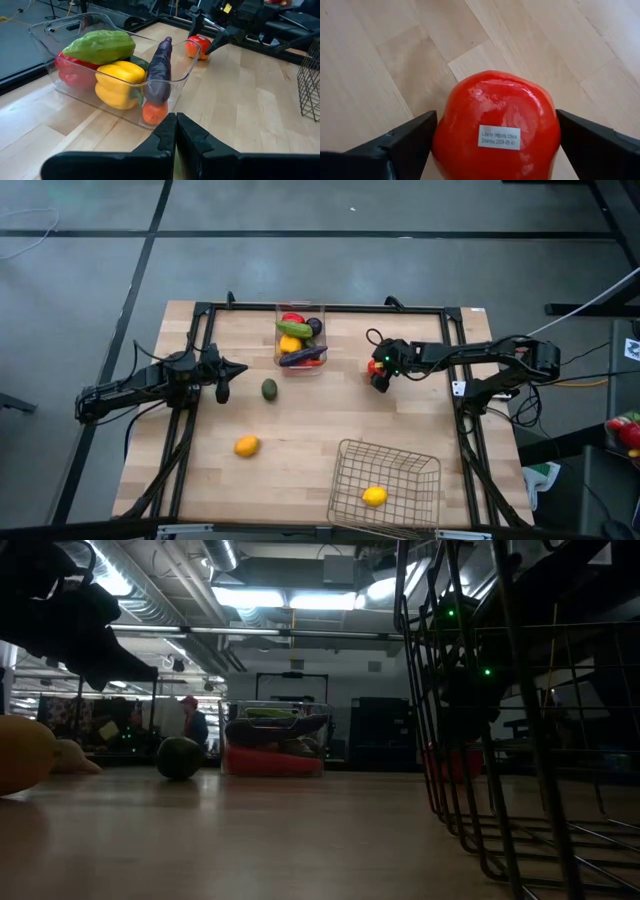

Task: Sort produce into baskets
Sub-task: Put the red tomato into the gold wire basket

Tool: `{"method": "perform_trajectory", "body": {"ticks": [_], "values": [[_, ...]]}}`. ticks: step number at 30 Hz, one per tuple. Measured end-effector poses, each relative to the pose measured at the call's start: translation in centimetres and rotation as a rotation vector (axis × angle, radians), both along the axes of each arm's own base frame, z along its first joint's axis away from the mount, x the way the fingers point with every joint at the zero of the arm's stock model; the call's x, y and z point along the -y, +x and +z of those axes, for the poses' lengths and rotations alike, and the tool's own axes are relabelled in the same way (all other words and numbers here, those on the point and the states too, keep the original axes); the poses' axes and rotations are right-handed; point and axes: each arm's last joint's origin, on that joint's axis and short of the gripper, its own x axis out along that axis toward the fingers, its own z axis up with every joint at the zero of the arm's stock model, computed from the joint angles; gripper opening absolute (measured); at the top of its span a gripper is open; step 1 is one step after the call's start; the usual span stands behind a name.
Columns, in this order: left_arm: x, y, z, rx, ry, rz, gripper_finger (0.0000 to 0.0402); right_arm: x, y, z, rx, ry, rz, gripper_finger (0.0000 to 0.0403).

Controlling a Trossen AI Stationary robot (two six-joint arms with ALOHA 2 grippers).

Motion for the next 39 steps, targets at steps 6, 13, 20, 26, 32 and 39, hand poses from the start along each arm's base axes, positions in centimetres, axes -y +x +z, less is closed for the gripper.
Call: {"method": "perform_trajectory", "body": {"ticks": [6,13,20,26,32,39], "values": [[0.0,0.0,0.0,0.000,0.001,0.000,0.0008,-0.1,0.0,0.1,0.013,0.027,0.016,0.0338],[0.0,0.0,0.0,0.000,0.000,0.000,0.0008,-0.2,1.6,2.1,0.123,0.169,0.121,0.0336],[0.0,0.0,0.0,0.000,0.000,0.000,0.0008,-0.2,3.7,5.9,0.300,0.321,0.277,0.0335],[0.0,0.0,0.0,0.000,0.000,0.000,0.0008,-0.9,5.1,9.6,0.451,0.595,0.409,0.0338],[0.0,0.0,0.0,0.000,0.001,0.000,0.0008,-3.6,6.3,12.2,0.486,0.720,0.520,0.0337],[0.0,0.0,0.0,-0.009,0.021,-0.007,0.0008,-8.6,6.9,12.9,0.445,0.725,0.629,0.0341]]}}
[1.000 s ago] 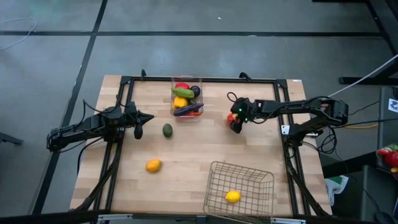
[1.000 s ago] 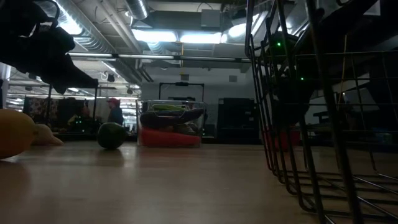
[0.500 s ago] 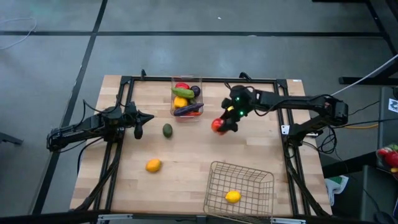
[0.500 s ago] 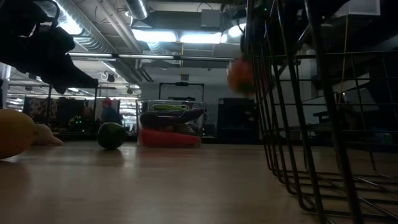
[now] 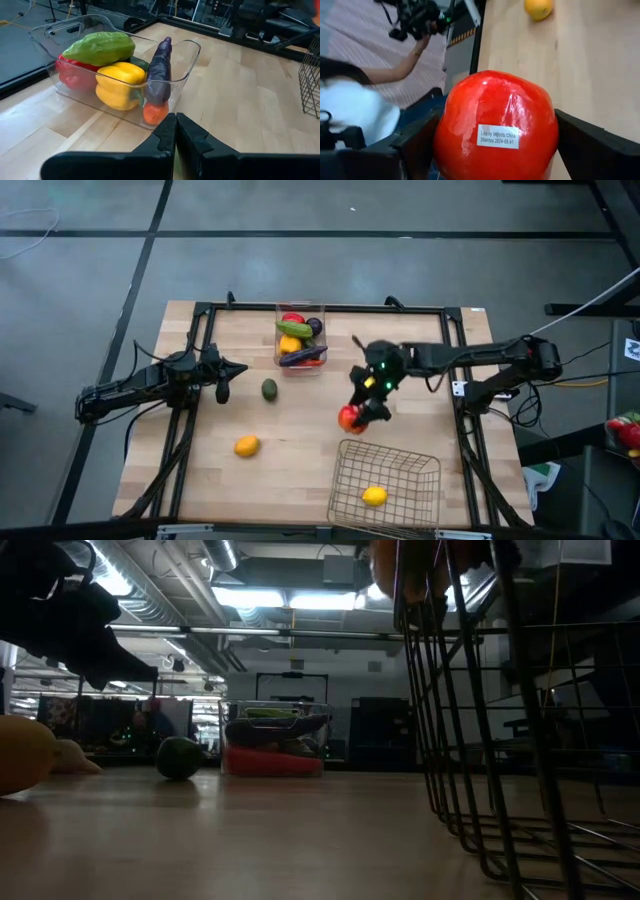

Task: Sort produce into baskets
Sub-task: Put the red tomato into the gold wire basket

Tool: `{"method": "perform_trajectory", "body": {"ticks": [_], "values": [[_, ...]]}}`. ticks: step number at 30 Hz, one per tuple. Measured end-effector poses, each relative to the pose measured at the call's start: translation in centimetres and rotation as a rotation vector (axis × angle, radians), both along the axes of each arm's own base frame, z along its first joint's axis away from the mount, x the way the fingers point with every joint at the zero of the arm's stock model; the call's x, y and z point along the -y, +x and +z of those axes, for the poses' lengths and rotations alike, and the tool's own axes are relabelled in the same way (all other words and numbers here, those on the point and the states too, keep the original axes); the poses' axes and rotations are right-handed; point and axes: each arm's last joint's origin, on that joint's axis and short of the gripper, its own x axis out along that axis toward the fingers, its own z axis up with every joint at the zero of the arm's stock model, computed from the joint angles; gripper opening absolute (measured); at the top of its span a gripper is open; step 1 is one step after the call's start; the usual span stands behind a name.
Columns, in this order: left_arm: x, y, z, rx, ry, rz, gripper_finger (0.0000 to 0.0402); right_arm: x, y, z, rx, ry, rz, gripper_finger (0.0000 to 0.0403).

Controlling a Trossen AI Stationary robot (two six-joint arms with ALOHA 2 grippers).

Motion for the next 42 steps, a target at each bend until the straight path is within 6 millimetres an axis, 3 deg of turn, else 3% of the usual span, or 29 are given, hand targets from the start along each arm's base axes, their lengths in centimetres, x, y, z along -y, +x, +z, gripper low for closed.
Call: {"method": "perform_trajectory", "body": {"ticks": [14,19,24,30,35,42], "values": [[0.0,0.0,0.0,-0.001,0.001,0.000,0.0008,-10.4,-1.8,-0.5,0.011,-0.212,0.093,0.0342],[0.0,0.0,0.0,0.000,0.001,0.000,0.0008,-13.3,-2.7,-1.2,0.028,-0.372,0.049,0.0342],[0.0,0.0,0.0,-0.001,0.001,0.000,0.0008,-15.1,-3.3,-2.7,-0.002,-0.537,-0.023,0.0342],[0.0,0.0,0.0,-0.002,0.000,0.000,0.0008,-17.0,-3.1,-5.4,-0.074,-0.573,0.002,0.0342],[0.0,0.0,0.0,-0.002,0.001,0.000,0.0008,-17.6,-2.4,-7.5,-0.118,-0.630,0.010,0.0342],[0.0,0.0,0.0,-0.002,0.001,0.000,0.0008,-17.6,-2.2,-9.1,-0.166,-0.674,0.005,0.0342]]}}
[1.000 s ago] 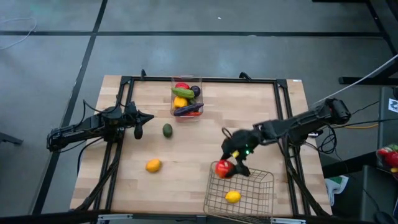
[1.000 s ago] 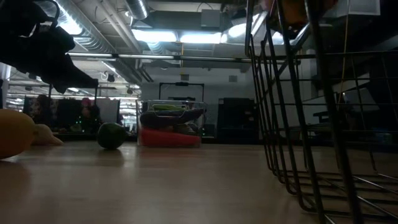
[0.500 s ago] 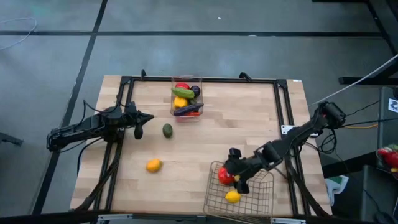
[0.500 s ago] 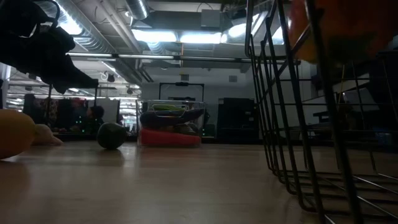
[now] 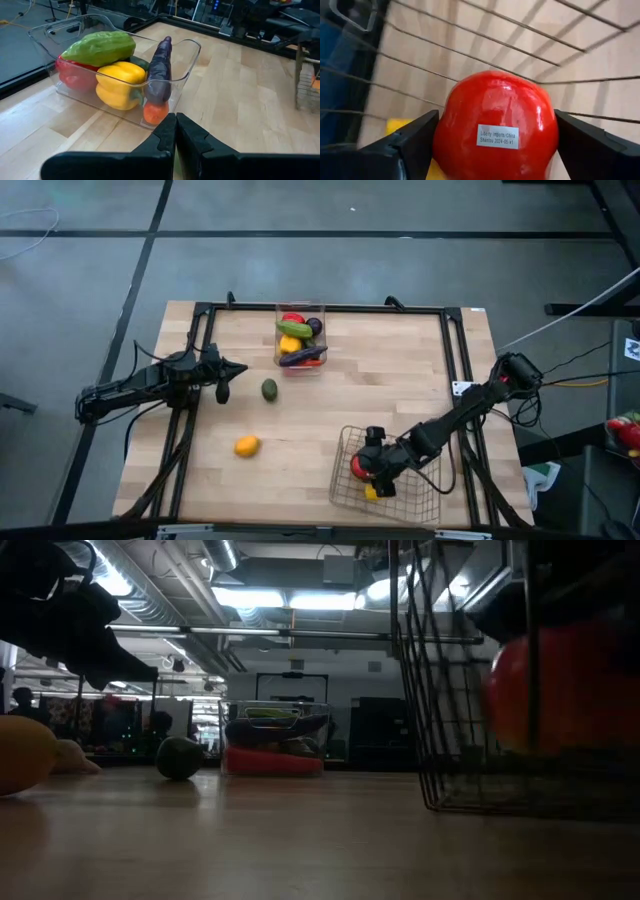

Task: Sort produce into baskets
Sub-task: Put the red tomato into the gold wire basket

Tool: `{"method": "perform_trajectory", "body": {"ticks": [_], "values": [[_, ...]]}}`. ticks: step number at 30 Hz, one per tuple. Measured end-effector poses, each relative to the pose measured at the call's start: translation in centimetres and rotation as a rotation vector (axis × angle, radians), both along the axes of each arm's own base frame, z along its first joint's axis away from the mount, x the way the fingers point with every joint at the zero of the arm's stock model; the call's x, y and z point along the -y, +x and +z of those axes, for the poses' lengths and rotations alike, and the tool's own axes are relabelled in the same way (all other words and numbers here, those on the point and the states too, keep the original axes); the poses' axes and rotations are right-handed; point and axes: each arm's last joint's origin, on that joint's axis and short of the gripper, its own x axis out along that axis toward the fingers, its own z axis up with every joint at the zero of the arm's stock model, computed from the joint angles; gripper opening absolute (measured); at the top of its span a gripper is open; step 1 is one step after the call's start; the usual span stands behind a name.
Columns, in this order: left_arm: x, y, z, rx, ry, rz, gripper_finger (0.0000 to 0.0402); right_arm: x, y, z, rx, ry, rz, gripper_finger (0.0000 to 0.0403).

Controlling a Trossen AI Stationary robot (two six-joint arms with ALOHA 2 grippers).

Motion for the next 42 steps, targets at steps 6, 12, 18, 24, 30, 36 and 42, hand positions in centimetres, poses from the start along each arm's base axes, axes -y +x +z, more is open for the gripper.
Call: {"method": "perform_trajectory", "body": {"ticks": [6,12,18,24,30,36,42], "values": [[0.0,0.0,0.0,0.000,0.000,0.000,0.0008,0.0,0.1,0.1,0.002,0.012,0.007,0.0342],[0.0,0.0,0.0,0.000,0.000,0.000,0.0008,-0.2,0.1,0.1,-0.019,0.053,0.040,0.0352],[0.0,0.0,0.0,0.000,0.000,0.000,0.0008,-0.4,0.0,0.1,-0.044,0.093,0.069,0.0383],[0.0,0.0,0.0,0.000,0.000,0.000,0.0008,-0.4,0.0,0.1,-0.039,0.099,0.070,0.0398],[0.0,0.0,0.0,0.000,0.000,0.000,0.0008,-0.5,0.1,0.2,-0.023,0.107,0.072,0.0399],[0.0,0.0,0.0,0.000,0.000,0.000,0.0008,-0.6,0.1,0.5,-0.028,0.157,0.097,0.0397],[0.0,0.0,0.0,0.000,0.000,0.000,0.0008,-0.4,-0.3,2.1,0.019,0.185,0.103,0.0397]]}}
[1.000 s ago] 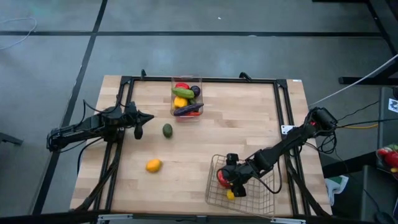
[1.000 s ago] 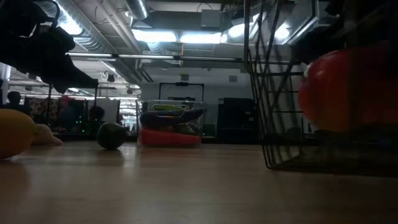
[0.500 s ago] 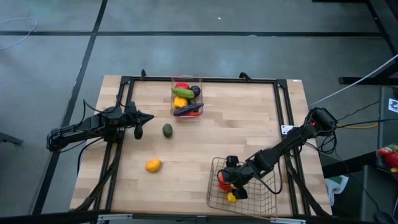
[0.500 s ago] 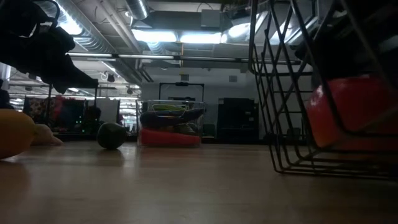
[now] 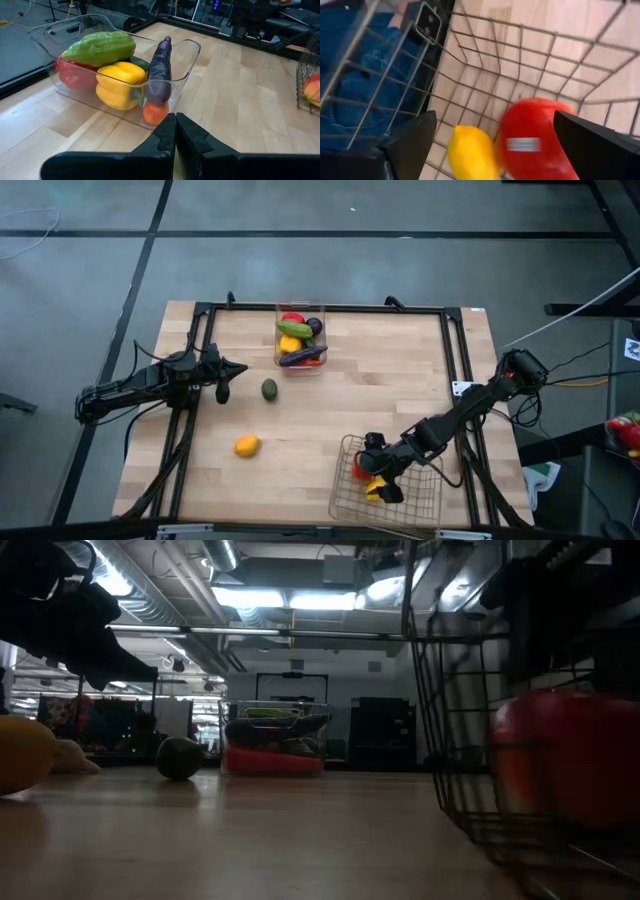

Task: Sort produce into baskets
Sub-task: Put the red tomato into the gold wire basket, then put the green lime into the gold wire basket

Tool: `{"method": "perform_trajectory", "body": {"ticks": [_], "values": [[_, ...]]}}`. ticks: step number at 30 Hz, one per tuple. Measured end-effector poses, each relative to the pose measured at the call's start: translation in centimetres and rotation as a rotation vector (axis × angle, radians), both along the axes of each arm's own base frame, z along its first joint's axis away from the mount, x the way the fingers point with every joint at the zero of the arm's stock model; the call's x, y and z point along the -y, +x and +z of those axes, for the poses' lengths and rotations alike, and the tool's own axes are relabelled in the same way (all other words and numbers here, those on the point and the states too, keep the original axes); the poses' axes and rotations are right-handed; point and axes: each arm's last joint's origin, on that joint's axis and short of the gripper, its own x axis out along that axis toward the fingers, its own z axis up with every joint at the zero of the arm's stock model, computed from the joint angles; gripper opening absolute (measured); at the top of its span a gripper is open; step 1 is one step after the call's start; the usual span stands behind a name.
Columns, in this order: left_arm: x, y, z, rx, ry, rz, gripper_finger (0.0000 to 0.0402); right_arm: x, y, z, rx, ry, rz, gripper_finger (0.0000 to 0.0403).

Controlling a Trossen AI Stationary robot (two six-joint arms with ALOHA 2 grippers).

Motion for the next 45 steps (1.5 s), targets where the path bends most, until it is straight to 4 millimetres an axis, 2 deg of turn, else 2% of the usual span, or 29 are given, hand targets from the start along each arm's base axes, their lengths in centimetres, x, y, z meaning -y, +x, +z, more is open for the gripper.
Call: {"method": "perform_trajectory", "body": {"ticks": [14,28,35,45], "values": [[0.0,0.0,0.0,0.000,0.000,0.000,0.0008,0.5,-0.6,1.7,0.055,-0.001,-0.004,0.0397],[0.0,0.0,0.0,0.000,0.000,0.000,0.0008,2.5,-3.0,7.1,0.272,-0.031,0.052,0.0397],[0.0,0.0,0.0,0.006,-0.010,0.003,0.0008,5.8,-3.1,9.1,0.323,-0.052,-0.066,0.0397],[0.0,0.0,0.0,0.036,-0.084,0.031,0.0008,11.8,-1.7,9.3,0.298,-0.099,-0.260,0.0397]]}}
